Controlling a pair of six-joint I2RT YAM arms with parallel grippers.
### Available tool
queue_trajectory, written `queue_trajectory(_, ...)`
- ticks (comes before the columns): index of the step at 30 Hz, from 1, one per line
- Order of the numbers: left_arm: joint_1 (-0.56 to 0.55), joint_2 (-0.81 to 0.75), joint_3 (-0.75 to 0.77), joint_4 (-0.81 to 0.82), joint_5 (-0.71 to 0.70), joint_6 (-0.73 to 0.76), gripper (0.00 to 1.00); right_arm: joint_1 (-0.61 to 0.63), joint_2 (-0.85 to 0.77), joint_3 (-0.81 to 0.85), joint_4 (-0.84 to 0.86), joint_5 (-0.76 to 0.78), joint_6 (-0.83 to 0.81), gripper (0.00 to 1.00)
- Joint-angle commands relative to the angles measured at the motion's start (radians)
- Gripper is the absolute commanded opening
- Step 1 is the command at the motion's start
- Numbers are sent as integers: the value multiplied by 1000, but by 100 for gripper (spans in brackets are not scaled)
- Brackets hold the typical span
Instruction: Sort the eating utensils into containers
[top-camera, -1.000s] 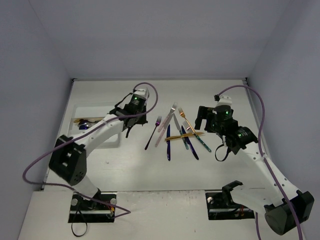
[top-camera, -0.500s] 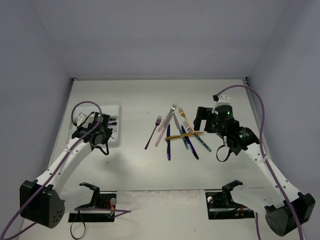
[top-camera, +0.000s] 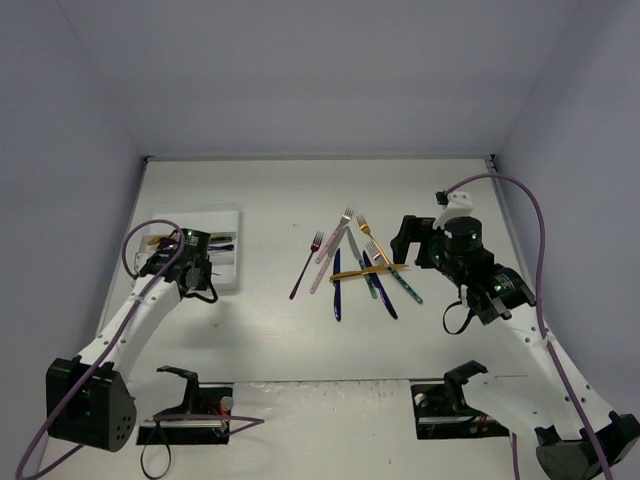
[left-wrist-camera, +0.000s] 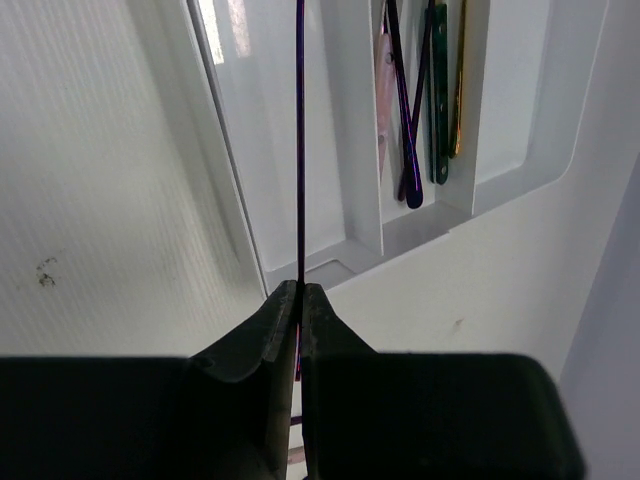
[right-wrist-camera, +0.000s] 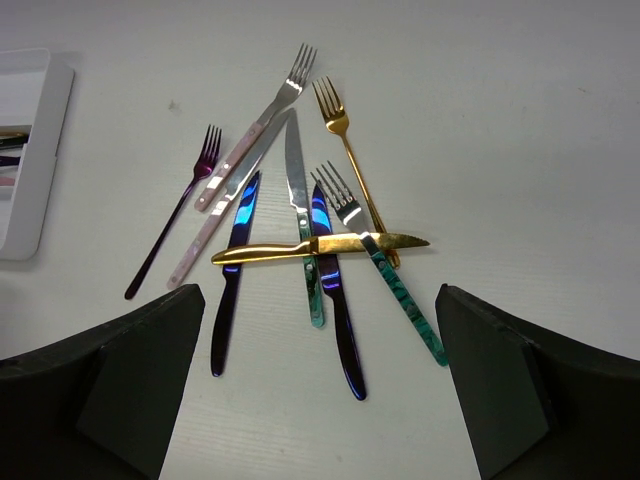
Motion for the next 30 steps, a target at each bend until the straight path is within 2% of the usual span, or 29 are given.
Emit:
queue_trajectory(1, 68, 40, 10, 56, -11, -43, 0, -6, -29, -6, 43, -19, -35, 100)
queue_trajectory(9, 106, 139, 15, 149, 22, -41, 2, -6, -47, -6, 32, -25, -57, 100)
queue_trajectory(14, 120, 185, 16, 211, 28, -36, 18, -6, -53, -11, 27, -24, -60, 100)
queue_trajectory(17, 122, 192, 28, 232, 37, -19, 36, -6, -56, -12, 23, -24, -58, 100)
queue_trajectory(19, 120, 191, 48, 243, 51, 17, 43, -6, -57, -10, 20, -24, -58, 100)
queue_trajectory(22, 117, 185, 101, 243, 60, 158, 48, -6, -53, -5, 17, -18, -63, 100)
queue_trajectory(25, 86, 197, 212, 243, 82, 435, 50, -6, -45, 8, 15, -13, -69, 100)
queue_trajectory(30, -70, 259, 354, 242, 91, 836, 53, -6, -39, 19, 11, -3, -76, 100)
